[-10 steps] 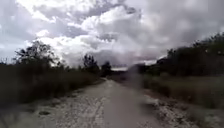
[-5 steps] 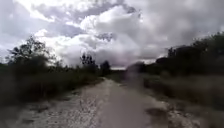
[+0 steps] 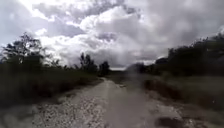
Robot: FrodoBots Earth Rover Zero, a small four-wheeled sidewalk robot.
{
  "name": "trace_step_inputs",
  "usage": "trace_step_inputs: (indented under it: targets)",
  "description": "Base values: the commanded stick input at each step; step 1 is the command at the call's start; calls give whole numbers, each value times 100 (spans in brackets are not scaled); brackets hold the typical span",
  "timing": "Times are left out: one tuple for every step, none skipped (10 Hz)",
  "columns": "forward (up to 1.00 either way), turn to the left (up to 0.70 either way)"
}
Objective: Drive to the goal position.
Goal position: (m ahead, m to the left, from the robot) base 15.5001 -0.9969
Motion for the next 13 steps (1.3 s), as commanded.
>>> trace_step_inputs:
  targets:
    - [59,1]
    - [59,1]
    - [59,1]
    - [59,1]
    - [59,1]
    - [59,1]
    - [59,1]
    - [59,1]
    - [59,1]
    - [59,1]
    - [59,1]
    - [59,2]
    - [59,6]
